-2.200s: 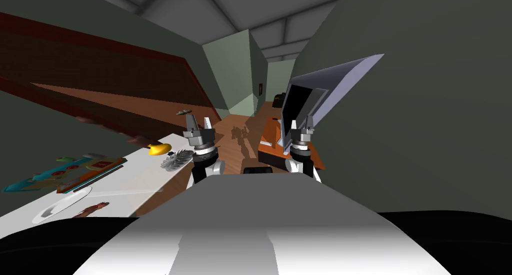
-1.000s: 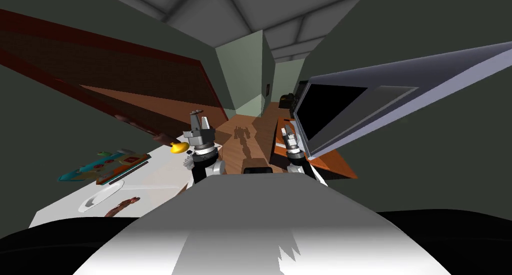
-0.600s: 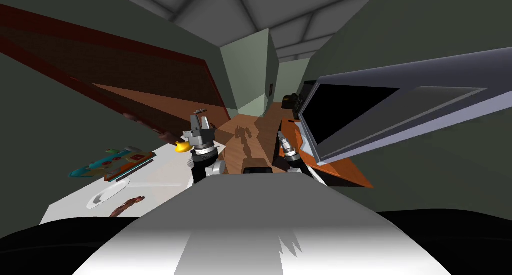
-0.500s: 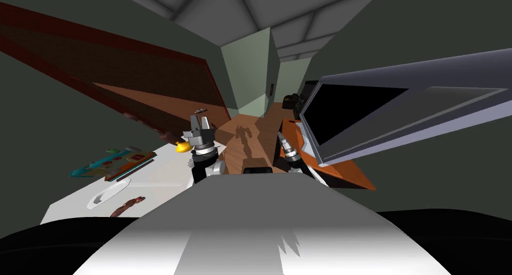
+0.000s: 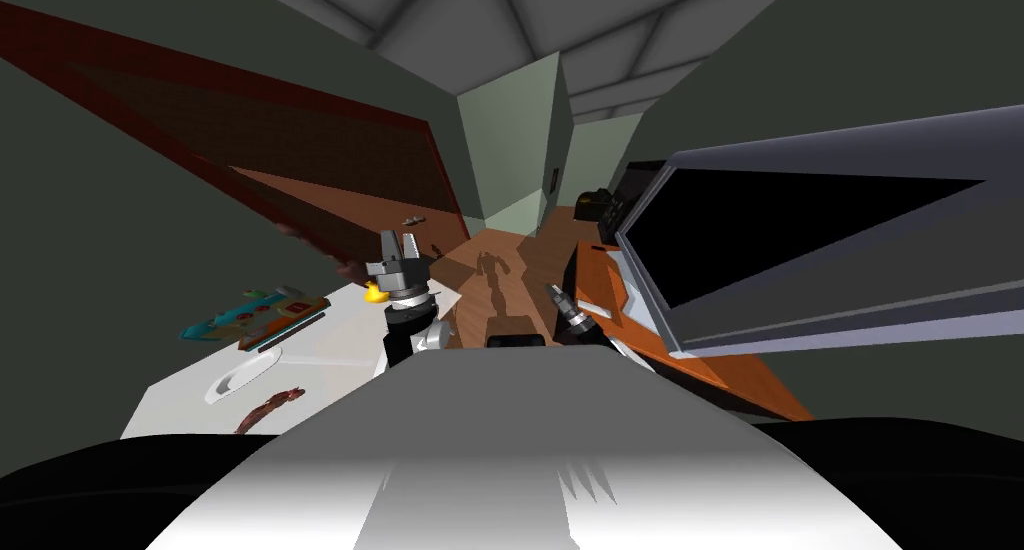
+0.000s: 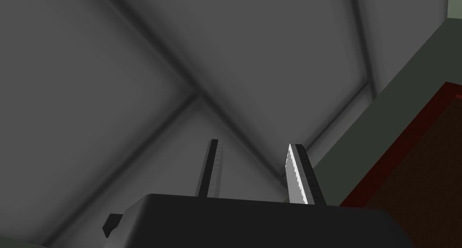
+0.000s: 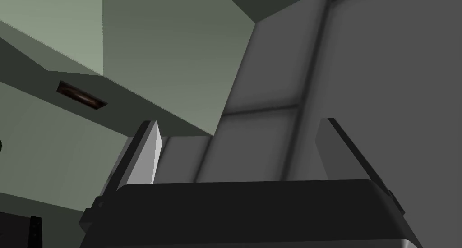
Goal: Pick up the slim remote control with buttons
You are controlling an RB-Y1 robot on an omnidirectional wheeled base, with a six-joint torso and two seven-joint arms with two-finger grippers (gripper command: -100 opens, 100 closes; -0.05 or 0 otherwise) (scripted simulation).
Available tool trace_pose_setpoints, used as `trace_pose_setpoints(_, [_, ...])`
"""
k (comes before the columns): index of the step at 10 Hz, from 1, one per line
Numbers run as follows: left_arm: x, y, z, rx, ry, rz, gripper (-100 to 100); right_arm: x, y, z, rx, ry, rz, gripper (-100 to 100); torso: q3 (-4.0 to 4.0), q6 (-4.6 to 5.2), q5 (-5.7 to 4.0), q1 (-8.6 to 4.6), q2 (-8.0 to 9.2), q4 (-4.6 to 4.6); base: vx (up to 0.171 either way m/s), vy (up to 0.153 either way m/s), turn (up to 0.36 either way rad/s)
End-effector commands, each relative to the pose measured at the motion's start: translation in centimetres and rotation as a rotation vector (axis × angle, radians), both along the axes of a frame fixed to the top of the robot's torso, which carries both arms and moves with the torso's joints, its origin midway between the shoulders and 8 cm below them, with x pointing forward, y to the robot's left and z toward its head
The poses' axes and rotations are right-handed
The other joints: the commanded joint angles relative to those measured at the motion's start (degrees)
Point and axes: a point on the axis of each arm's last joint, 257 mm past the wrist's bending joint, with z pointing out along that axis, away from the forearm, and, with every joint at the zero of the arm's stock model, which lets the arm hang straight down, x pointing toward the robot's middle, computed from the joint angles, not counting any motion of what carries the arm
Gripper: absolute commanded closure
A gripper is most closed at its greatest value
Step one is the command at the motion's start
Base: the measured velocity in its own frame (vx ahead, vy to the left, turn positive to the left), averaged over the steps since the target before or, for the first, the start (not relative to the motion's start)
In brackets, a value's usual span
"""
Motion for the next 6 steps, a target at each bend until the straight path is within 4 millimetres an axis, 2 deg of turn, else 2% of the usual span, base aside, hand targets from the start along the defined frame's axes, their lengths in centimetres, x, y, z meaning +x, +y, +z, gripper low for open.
trace_pose_setpoints(1, [0.0, 0.0, 0.0, 0.000, 0.000, 0.000, 0, -0.5, -0.6, -1.3, -0.067, 0.033, 0.012, -100, 0.00, 0.00, 0.00, 0.00, 0.00, 0.00, 0.122, 0.066, 0.045])
trace_pose_setpoints(2, [0.0, 0.0, 0.0, 0.000, 0.000, 0.000, 0, -1.4, -1.0, -4.4, -0.139, 0.088, 0.025, -100, 0.04, 0.03, 0.01, -0.09, 0.09, 0.01, 0.116, 0.053, 0.116])
trace_pose_setpoints(3, [0.0, 0.0, 0.0, 0.000, 0.000, 0.000, 0, -1.5, -1.3, -4.6, -0.156, 0.091, 0.033, -100, 0.05, 0.00, -0.02, -0.14, 0.10, 0.02, 0.092, 0.036, 0.071])
trace_pose_setpoints(4, [0.0, 0.0, 0.0, 0.000, 0.000, 0.000, 0, -2.7, -2.0, -7.8, -0.238, 0.148, 0.052, -100, 0.10, 0.03, -0.02, -0.20, 0.20, 0.04, 0.112, 0.038, 0.145])
trace_pose_setpoints(5, [0.0, 0.0, 0.0, 0.000, 0.000, 0.000, 0, -2.7, -2.1, -7.8, -0.244, 0.149, 0.055, -100, 0.09, 0.01, -0.03, -0.21, 0.16, 0.03, 0.084, 0.026, 0.055])
trace_pose_setpoints(6, [0.0, 0.0, 0.0, 0.000, 0.000, 0.000, 0, -4.1, -2.8, -10.4, -0.326, 0.194, 0.083, -100, 0.13, 0.04, -0.03, -0.24, 0.25, 0.05, 0.088, 0.031, 0.121])
